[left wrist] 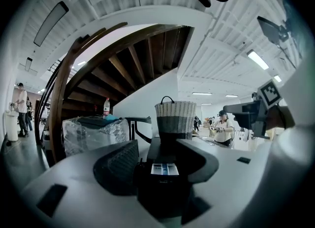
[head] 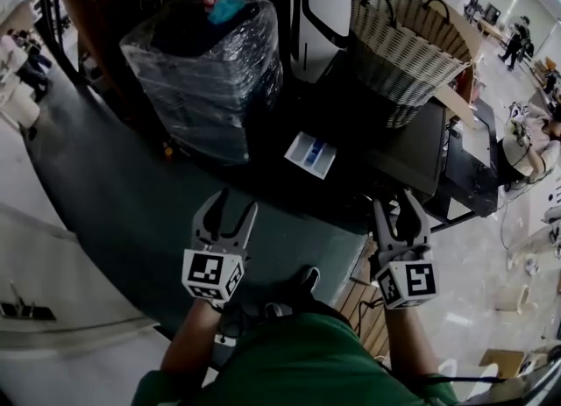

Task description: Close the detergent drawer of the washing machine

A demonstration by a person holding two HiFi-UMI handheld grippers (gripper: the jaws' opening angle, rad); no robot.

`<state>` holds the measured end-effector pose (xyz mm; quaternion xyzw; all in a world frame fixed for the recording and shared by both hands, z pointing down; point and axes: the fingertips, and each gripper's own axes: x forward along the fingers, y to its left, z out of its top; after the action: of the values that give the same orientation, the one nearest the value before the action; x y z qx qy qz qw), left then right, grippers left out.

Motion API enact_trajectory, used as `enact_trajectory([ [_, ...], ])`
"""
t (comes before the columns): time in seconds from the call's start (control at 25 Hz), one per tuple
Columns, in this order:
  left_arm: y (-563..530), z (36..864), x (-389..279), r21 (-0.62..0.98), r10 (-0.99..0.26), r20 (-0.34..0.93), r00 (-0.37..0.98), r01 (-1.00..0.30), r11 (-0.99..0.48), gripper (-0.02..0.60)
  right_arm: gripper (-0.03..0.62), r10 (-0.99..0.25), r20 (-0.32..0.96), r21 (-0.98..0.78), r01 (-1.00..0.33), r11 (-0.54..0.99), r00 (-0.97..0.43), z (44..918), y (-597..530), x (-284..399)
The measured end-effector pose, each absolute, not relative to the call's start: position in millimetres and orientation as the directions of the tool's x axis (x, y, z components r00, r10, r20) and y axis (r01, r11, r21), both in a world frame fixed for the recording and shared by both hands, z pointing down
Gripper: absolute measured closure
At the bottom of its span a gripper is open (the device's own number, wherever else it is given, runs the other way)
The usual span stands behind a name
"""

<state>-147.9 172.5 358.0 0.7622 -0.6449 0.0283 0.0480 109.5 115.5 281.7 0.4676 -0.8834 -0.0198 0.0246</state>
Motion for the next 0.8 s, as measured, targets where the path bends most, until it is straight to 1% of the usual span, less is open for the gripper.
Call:
enact_trajectory([
  [0.36,117.5,410.9,-123.1,-0.009,-0.959,0.244,0.147,-0.988,-0.153,0.341,0.396,-0.785,0.022,-0.020,-0.785,0.619,-0.620,296.9,35.4,114.4],
  [0.68,79.5,435.8,-107.8,-0.016,-0.945,0.304,0.121,-0.991,-0.132,0.341,0.404,-0.751,0.003,-0.067,-0.750,0.658,-0.660,299.6,-7.0,125.2],
  [0.8,65.9,447.8,-97.6,-0.027,-0.940,0.321,0.114,-0.991,-0.129,0.341,0.409,-0.762,0.029,-0.048,-0.763,0.645,-0.647,305.3,-21.4,138.9],
])
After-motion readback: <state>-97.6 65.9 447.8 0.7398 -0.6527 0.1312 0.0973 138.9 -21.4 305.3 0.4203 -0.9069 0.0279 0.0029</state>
